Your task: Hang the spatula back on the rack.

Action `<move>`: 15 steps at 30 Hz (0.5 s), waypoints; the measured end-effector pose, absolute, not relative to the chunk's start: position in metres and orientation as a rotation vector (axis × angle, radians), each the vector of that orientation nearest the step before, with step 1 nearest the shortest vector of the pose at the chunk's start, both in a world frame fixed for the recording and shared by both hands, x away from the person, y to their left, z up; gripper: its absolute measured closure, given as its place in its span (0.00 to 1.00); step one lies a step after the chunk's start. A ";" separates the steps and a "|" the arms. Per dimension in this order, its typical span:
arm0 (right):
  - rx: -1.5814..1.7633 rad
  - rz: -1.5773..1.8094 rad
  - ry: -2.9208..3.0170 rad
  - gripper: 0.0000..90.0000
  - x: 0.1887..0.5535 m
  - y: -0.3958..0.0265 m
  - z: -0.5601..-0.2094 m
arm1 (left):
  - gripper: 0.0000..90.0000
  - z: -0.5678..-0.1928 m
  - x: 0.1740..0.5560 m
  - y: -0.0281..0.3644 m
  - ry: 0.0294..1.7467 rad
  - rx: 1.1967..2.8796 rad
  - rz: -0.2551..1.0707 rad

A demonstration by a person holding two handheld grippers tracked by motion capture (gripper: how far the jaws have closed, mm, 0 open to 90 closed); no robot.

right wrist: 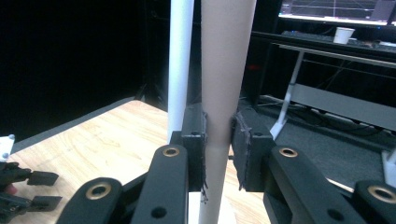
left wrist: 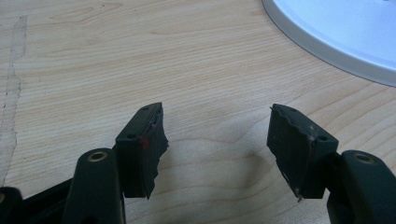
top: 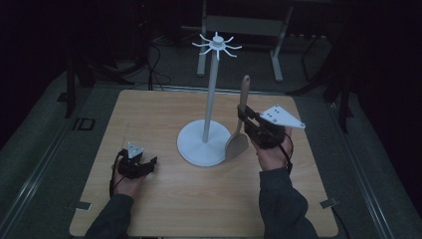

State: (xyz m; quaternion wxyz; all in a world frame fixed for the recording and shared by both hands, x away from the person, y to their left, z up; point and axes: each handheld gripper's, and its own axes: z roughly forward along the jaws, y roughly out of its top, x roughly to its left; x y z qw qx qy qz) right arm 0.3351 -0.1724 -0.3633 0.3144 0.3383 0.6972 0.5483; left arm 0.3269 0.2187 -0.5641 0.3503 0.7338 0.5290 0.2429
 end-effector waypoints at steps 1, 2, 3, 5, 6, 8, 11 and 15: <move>0.889 1.448 1.841 0.84 0.336 -0.172 -0.362 | 0.41 -0.564 0.327 0.219 1.370 1.901 0.629; 0.889 1.452 1.845 0.84 0.337 -0.172 -0.361 | 0.41 -0.564 0.327 0.219 1.370 1.900 0.629; 0.885 1.456 1.852 0.84 0.338 -0.172 -0.360 | 0.41 -0.564 0.327 0.219 1.370 1.900 0.629; 0.878 1.463 1.865 0.84 0.340 -0.172 -0.359 | 0.41 -0.564 0.327 0.219 1.370 1.900 0.628; 0.874 1.469 1.870 0.84 0.340 -0.172 -0.358 | 0.41 -0.564 0.327 0.219 1.371 1.899 0.628; 0.870 1.477 1.875 0.84 0.342 -0.172 -0.356 | 0.41 -0.564 0.327 0.219 1.370 1.899 0.629; 0.865 1.490 1.885 0.84 0.345 -0.172 -0.351 | 0.41 -0.564 0.327 0.219 1.369 1.901 0.629; 0.861 1.509 1.888 0.84 0.347 -0.172 -0.345 | 0.41 -0.564 0.327 0.219 1.369 1.901 0.629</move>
